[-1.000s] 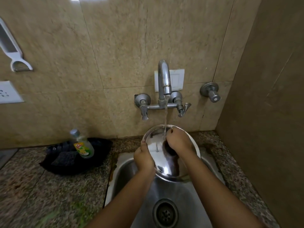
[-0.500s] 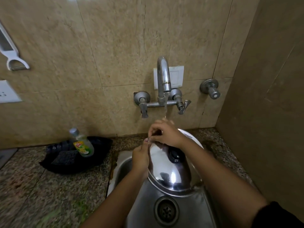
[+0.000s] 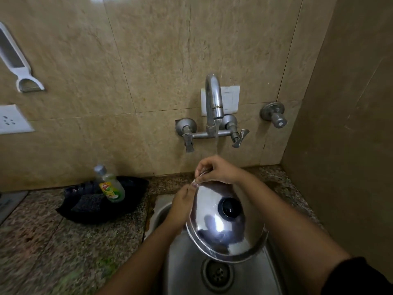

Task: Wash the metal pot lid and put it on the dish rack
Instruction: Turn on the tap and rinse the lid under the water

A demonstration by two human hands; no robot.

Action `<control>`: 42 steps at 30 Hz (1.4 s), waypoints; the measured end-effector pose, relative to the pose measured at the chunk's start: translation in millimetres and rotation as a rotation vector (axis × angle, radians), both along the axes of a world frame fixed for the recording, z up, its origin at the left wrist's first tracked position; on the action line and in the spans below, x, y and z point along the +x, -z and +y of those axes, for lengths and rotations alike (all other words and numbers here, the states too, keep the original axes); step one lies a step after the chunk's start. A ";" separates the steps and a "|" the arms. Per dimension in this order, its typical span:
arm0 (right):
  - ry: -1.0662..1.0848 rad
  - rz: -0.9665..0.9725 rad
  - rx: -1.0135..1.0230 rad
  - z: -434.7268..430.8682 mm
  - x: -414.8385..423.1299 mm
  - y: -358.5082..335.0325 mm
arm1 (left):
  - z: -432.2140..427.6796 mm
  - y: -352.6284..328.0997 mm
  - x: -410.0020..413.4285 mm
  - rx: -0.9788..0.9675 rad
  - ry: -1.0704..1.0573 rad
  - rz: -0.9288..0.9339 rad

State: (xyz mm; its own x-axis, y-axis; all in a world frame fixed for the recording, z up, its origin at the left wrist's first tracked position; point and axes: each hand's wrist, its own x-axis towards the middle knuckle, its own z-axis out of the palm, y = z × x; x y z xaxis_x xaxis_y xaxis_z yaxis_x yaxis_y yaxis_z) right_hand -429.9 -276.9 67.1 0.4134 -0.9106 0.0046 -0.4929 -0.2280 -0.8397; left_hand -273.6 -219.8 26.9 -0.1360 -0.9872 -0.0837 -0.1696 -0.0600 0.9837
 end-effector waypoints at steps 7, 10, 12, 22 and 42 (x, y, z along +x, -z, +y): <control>0.346 -0.257 -0.018 1.7 -31.4 19.9 | -0.7 0.8 4.7 0.042 -0.073 0.121; 0.190 -0.150 -0.007 5.7 -17.6 17.3 | -4.7 -3.8 4.5 0.106 0.087 0.012; 0.125 -0.115 -0.005 6.1 -7.3 13.9 | -6.9 -6.2 4.5 0.068 0.072 -0.005; 0.599 0.279 -0.362 64.6 -31.3 90.0 | 5.3 37.6 37.2 0.227 -0.460 0.192; 0.347 -0.121 -0.363 101.1 -17.8 55.4 | 20.3 65.0 71.8 0.767 -0.005 -0.107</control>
State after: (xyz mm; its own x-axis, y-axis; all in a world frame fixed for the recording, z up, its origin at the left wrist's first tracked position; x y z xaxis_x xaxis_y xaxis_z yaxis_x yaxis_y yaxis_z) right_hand -447.7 -175.8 11.8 0.0638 -0.9250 0.3746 -0.4956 -0.3552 -0.7926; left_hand -201.9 -199.5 -38.1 -0.0846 -0.6484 -0.7566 -0.2599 -0.7187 0.6450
